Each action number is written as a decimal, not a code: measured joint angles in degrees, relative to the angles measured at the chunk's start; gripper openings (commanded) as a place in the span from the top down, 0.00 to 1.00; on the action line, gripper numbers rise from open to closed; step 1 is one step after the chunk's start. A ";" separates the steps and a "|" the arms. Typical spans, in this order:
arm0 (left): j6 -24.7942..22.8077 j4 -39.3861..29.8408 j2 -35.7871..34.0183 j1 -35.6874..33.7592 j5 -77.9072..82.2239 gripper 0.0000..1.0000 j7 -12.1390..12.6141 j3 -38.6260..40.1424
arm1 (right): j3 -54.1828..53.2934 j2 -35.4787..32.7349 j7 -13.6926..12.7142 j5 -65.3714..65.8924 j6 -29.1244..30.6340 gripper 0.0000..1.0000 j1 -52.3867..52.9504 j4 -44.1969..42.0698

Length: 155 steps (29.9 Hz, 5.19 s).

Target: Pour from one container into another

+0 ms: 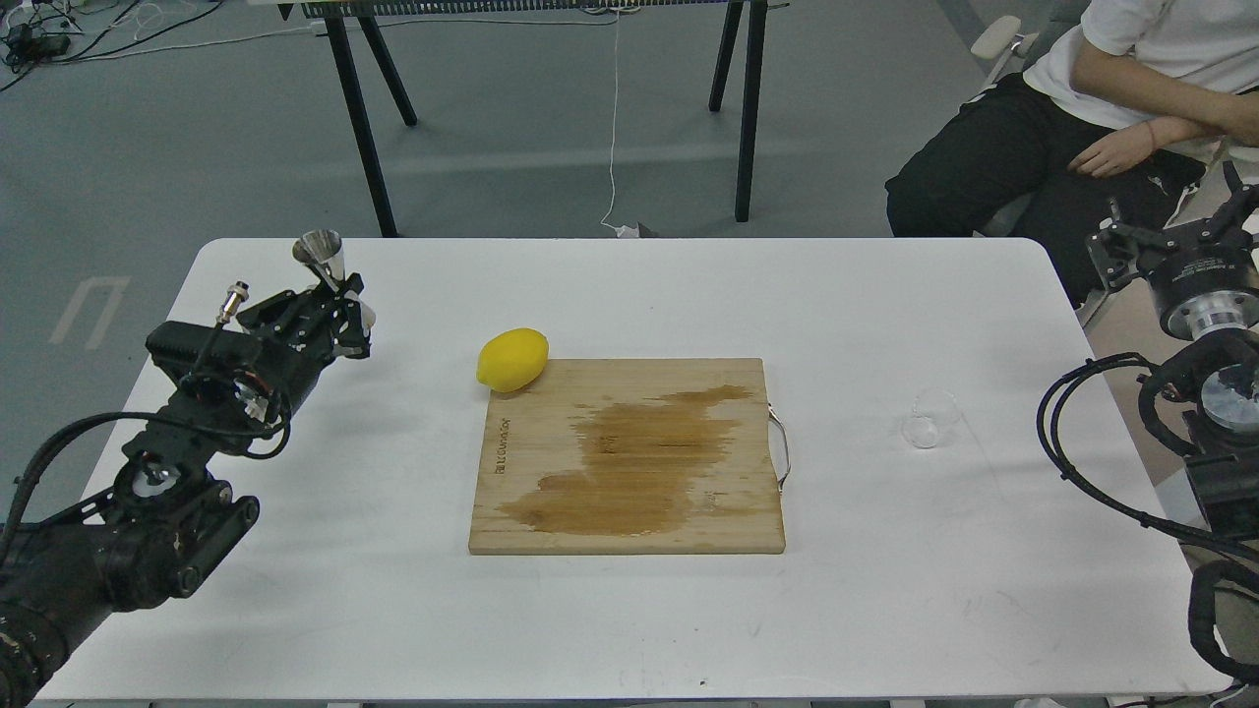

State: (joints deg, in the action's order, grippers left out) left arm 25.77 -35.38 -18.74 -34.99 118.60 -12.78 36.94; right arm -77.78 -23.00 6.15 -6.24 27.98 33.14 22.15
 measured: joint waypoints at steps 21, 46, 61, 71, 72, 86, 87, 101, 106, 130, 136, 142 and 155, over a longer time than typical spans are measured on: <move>-4.69 -9.38 13.44 -11.25 6.40 0.83 1.93 -28.38 | -1.05 -2.21 0.00 0.00 0.02 0.00 -1.78 -0.24; -4.68 0.31 18.74 -8.78 6.41 0.70 2.15 -32.73 | -1.14 -2.04 0.01 0.00 0.02 0.00 -2.72 -0.23; -4.61 0.31 18.74 -8.78 6.40 0.45 2.24 -32.41 | -1.14 -1.97 0.00 0.00 0.02 0.00 -2.81 -0.20; -3.91 -0.02 18.74 -8.94 6.40 0.15 2.16 -31.88 | -1.16 -2.10 0.00 0.00 0.02 0.00 -2.90 -0.25; -3.63 -0.08 18.74 -9.02 6.40 0.13 2.15 -31.82 | -1.17 -2.11 0.00 0.00 0.02 0.00 -2.90 -0.25; 0.22 -2.09 18.71 -10.91 6.40 0.08 1.70 -24.04 | -1.14 -2.13 0.00 0.00 0.01 0.00 -2.90 -0.19; -0.17 -3.61 18.72 -11.22 6.40 0.08 1.66 -22.67 | -1.14 -2.13 0.00 0.00 0.01 0.00 -2.90 -0.18; -12.87 -17.25 13.83 -20.28 -27.66 0.03 1.26 -6.04 | -0.93 -6.76 -0.39 0.09 0.01 0.00 -2.90 -0.83; -15.70 -16.88 9.01 -22.14 -56.27 0.02 -4.13 -4.43 | -0.64 -7.11 -0.93 0.09 0.01 0.00 -2.91 -0.66; -33.21 -13.37 3.99 -4.61 -117.49 0.00 -14.34 12.95 | -2.91 -6.31 -4.08 -15.07 0.01 0.00 -38.65 41.48; -33.33 -13.37 3.51 -4.51 -117.52 0.00 -14.36 13.03 | -2.52 -5.27 -4.39 -22.17 0.01 0.00 -46.35 45.27; -33.24 -13.24 2.62 -4.60 -117.48 0.00 -14.39 12.99 | 3.00 -1.17 -4.56 -24.42 -7.29 0.00 -46.90 45.60; -32.68 -13.22 2.75 -4.98 -117.36 0.00 -14.89 12.98 | 6.19 1.88 -4.54 -23.69 -20.20 0.00 -38.59 44.71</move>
State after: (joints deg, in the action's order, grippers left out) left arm -6.91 -48.60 -15.99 -39.97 1.24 -27.67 49.92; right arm -71.60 -21.12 1.61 -29.93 7.78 -5.46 66.86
